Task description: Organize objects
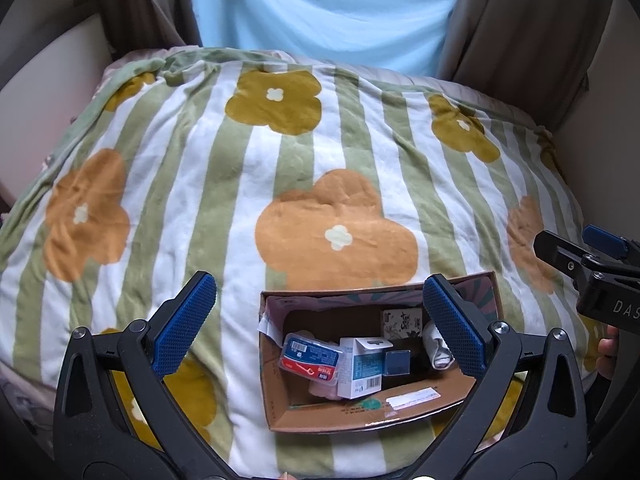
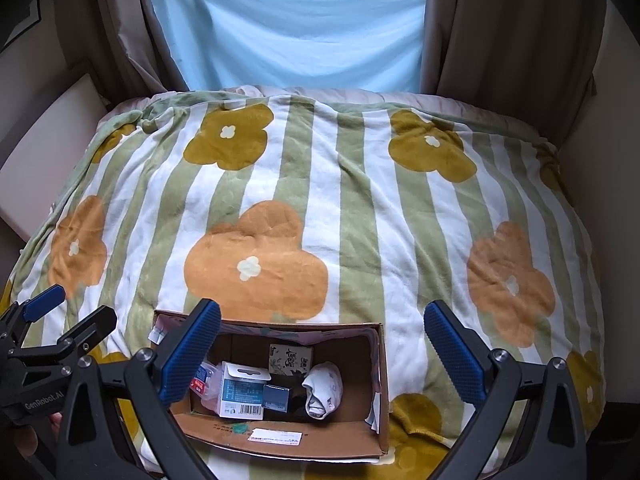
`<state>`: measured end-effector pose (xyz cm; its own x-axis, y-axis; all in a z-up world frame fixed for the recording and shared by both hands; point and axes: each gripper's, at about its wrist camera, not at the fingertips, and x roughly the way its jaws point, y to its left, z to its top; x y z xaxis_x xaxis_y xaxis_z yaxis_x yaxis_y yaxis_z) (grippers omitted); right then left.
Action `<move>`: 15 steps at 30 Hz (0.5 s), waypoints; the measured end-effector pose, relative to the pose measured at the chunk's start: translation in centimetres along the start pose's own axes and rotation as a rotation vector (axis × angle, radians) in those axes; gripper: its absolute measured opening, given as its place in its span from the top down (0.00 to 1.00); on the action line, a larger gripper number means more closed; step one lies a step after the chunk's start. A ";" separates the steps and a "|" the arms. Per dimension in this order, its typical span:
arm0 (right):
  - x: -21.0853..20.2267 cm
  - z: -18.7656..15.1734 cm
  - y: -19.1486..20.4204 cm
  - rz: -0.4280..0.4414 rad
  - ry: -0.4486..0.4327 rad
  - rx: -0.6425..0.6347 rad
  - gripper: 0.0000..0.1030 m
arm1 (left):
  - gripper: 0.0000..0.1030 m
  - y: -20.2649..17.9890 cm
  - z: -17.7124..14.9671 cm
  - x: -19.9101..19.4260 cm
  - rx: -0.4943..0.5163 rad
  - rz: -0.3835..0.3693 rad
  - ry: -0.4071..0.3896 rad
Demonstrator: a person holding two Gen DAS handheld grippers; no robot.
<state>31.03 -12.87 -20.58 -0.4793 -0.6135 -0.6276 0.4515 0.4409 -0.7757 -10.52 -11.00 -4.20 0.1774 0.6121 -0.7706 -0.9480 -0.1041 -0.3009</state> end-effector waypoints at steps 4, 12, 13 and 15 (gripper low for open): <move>0.1 0.0 0.1 0.000 0.004 0.000 0.02 | 0.00 -0.1 0.1 -0.1 0.012 -0.002 -0.005; 0.3 0.2 0.2 0.001 0.009 -0.004 0.02 | 0.00 -0.4 0.3 -0.1 0.034 -0.005 -0.009; 0.3 0.2 0.2 0.001 0.009 -0.006 0.02 | 0.00 -0.4 0.3 -0.1 0.037 -0.001 -0.008; 0.3 0.2 0.2 0.003 0.011 -0.005 0.02 | 0.00 -0.6 0.5 -0.1 0.057 0.014 -0.007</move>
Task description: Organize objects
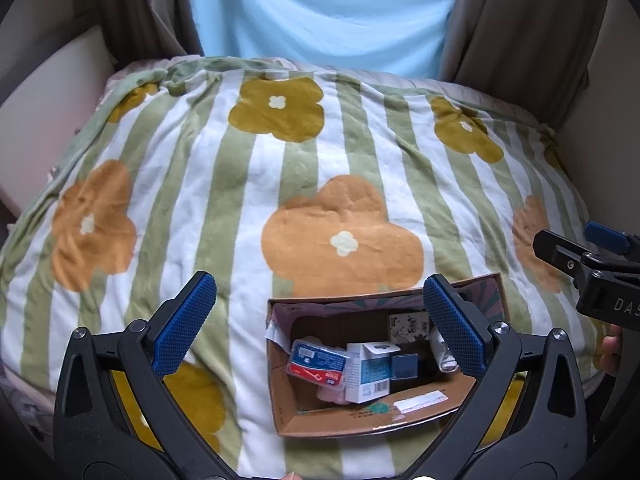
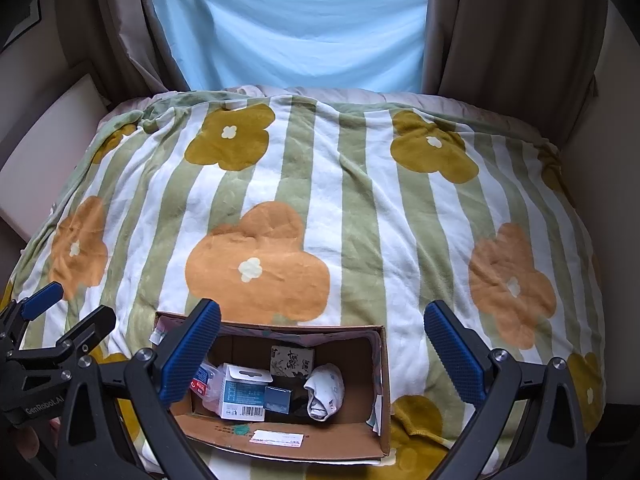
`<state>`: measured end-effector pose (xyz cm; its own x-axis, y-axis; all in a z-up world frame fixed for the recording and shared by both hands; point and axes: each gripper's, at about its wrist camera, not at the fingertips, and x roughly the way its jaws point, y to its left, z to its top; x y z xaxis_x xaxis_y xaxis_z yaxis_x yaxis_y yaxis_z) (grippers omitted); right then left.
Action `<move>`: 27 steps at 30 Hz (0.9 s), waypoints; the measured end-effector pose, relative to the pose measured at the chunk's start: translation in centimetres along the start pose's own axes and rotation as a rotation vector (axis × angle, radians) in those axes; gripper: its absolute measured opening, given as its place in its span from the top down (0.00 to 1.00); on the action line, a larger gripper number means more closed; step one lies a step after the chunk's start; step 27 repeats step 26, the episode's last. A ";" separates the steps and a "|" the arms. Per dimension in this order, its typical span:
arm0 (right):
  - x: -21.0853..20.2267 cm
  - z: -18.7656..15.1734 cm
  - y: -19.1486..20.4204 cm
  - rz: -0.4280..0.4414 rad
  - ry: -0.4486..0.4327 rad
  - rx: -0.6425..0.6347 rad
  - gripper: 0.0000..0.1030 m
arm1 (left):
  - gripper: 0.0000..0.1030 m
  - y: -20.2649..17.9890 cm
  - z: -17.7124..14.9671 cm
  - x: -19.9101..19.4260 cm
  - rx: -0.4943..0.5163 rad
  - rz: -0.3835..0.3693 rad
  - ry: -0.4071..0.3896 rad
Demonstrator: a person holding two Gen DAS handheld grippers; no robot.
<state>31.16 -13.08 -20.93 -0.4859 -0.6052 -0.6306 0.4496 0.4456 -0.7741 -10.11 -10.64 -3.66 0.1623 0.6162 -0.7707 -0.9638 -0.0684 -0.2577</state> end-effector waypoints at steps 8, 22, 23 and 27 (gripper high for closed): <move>0.2 0.3 0.1 0.002 0.006 -0.006 0.02 | 0.00 -0.5 0.5 -0.3 0.057 0.004 -0.001; 0.6 0.1 0.3 -0.005 0.010 -0.015 0.02 | 0.00 0.3 0.9 -1.5 0.016 -0.043 -0.058; 0.7 0.0 0.4 -0.004 0.010 -0.015 0.02 | 0.00 0.3 0.9 -1.6 0.015 -0.038 -0.060; 1.0 -0.2 0.4 -0.002 0.010 -0.018 0.02 | 0.00 0.2 0.8 -2.0 0.023 -0.028 -0.077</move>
